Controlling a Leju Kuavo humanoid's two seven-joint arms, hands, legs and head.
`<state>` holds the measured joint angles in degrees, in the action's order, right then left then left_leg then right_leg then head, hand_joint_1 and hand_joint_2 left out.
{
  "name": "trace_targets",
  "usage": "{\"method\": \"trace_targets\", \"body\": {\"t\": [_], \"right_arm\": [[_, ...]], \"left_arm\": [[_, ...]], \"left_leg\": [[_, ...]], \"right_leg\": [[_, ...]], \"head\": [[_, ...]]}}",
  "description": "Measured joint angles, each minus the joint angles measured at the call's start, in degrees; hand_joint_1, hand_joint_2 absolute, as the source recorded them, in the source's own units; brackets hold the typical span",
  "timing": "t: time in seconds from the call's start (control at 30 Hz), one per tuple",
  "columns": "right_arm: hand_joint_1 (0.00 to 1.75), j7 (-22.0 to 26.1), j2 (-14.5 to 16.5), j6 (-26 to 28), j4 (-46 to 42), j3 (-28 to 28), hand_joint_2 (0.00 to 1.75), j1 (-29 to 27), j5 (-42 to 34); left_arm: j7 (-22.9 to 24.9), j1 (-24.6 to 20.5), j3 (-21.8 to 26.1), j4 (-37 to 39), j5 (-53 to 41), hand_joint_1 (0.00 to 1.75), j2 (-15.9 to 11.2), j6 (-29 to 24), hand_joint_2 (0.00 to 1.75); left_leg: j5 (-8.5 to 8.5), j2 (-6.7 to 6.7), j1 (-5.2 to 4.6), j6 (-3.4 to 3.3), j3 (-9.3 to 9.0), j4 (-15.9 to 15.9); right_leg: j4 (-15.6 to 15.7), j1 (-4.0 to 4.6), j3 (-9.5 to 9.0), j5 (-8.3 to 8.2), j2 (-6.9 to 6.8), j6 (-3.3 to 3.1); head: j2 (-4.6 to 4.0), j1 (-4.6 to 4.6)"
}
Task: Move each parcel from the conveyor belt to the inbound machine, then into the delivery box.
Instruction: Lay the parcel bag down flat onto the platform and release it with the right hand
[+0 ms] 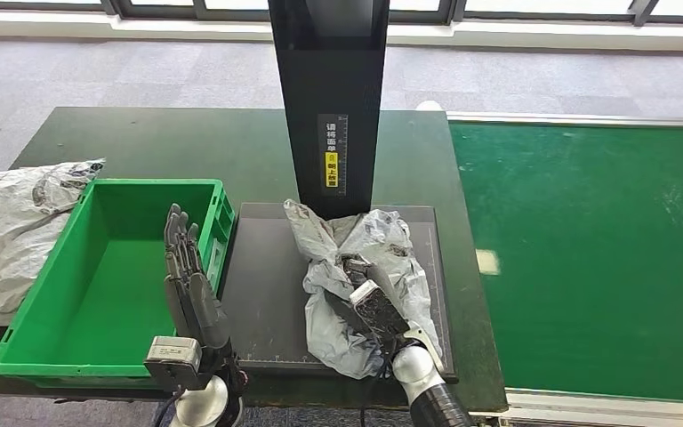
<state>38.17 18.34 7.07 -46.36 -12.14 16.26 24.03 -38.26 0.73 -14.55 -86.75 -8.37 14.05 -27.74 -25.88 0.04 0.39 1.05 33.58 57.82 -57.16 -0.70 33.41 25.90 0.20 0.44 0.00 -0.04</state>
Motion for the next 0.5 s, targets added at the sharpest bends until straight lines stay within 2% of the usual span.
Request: {"method": "trace_targets", "body": {"t": [0.33,0.5], "right_arm": [[0.00,1.9,0.1,-1.8,0.1,1.4,1.75,-0.9,-0.8],[0.00,2.0,0.1,-1.0,0.1,1.7,1.75,-1.2,-0.4]], "left_arm": [[0.2,0.2,0.0,-1.4,0.0,0.00,0.0,-1.8,0.00],[-0.2,0.2,0.0,-1.8,-0.2,0.00,0.0,-3.0,0.00]], "left_leg": [[0.00,0.00,0.00,0.00,0.00,0.0],[0.00,0.00,0.00,0.00,0.00,0.0]], "right_leg": [[0.0,0.00,0.00,0.00,0.00,0.00],[0.0,0.00,-0.01,0.00,0.00,0.00]], "head": [[0.00,0.00],[0.00,0.00]]}}
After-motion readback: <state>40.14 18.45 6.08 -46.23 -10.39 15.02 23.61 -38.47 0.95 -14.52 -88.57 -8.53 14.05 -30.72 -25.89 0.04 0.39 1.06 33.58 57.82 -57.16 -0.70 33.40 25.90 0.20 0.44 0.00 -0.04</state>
